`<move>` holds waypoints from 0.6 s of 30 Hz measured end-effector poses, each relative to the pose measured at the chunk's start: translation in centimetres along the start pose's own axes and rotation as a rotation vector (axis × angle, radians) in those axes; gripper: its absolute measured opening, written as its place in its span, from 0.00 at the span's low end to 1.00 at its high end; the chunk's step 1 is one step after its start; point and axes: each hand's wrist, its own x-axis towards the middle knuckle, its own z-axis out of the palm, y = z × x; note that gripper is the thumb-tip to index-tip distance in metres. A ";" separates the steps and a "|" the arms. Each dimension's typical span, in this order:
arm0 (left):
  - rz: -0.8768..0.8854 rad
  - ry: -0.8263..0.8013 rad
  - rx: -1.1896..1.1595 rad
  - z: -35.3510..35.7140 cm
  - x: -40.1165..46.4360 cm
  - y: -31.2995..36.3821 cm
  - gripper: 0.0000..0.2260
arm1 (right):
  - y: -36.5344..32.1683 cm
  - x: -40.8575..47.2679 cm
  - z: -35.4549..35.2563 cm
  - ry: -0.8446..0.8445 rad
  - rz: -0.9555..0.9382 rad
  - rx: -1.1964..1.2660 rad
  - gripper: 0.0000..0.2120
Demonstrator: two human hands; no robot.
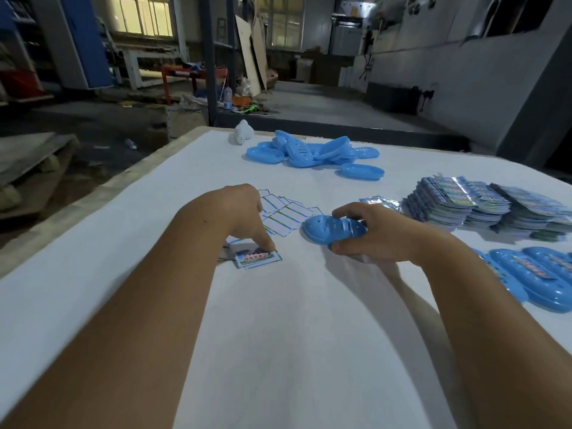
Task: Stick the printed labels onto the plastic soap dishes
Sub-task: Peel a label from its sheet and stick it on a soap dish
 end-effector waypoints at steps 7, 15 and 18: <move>-0.044 0.000 0.019 0.4 0.3 -0.3 0.37 | 0.2 0.3 0.2 0.010 -0.011 -0.031 0.28; 0.033 0.068 -0.138 0.3 0.7 0.2 0.27 | 0.1 0.3 0.3 0.005 0.007 -0.025 0.29; 0.079 0.162 -0.309 0.0 1.2 0.4 0.19 | 0.0 0.2 0.3 0.017 0.035 -0.041 0.29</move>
